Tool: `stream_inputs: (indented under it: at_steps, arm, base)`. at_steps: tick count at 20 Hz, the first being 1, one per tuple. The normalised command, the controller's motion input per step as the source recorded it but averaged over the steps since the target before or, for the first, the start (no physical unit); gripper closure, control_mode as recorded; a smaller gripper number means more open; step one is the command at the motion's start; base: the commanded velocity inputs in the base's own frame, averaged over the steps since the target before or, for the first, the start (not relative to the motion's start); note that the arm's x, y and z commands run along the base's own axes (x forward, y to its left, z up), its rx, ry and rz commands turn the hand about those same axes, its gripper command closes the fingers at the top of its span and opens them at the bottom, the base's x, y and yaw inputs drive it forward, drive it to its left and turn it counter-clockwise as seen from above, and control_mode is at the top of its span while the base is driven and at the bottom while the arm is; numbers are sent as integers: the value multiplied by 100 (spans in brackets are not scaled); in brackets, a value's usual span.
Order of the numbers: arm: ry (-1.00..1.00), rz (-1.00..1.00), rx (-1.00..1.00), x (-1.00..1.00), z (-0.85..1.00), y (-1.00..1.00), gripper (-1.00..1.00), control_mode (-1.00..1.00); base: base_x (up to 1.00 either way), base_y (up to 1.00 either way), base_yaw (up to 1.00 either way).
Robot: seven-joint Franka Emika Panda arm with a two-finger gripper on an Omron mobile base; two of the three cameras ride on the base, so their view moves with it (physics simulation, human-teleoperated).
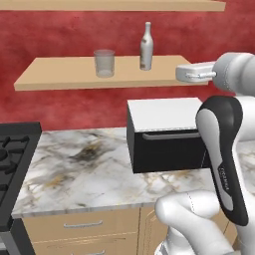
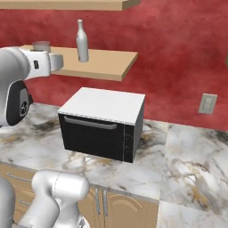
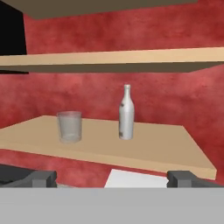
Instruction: There is a bowl on the dining counter. Grab a lemon wedge from the fridge and place it in the bowl. Then get the liquor bottle and glass cup from the cabinet and place them next to the bowl.
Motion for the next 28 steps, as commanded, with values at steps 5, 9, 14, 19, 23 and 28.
stream_inputs:
  at_steps: [5,9,14,19,23,28]
  arm:
    - [-6,0,2,30,0,0,-100,-100]
    - [0,0,5,51,0,-2,-100,-100]
    - [0,0,1,63,0,0,-100,-100]
    - [0,0,0,57,4,0,-100,-100]
    - [-7,0,-10,29,19,0,-100,-100]
    - [-8,0,-12,29,20,0,-100,-100]
  base:
    - [0,0,0]
    - [0,0,0]
    - [0,0,0]
    - [0,0,0]
    - [0,0,0]
    - [0,0,0]
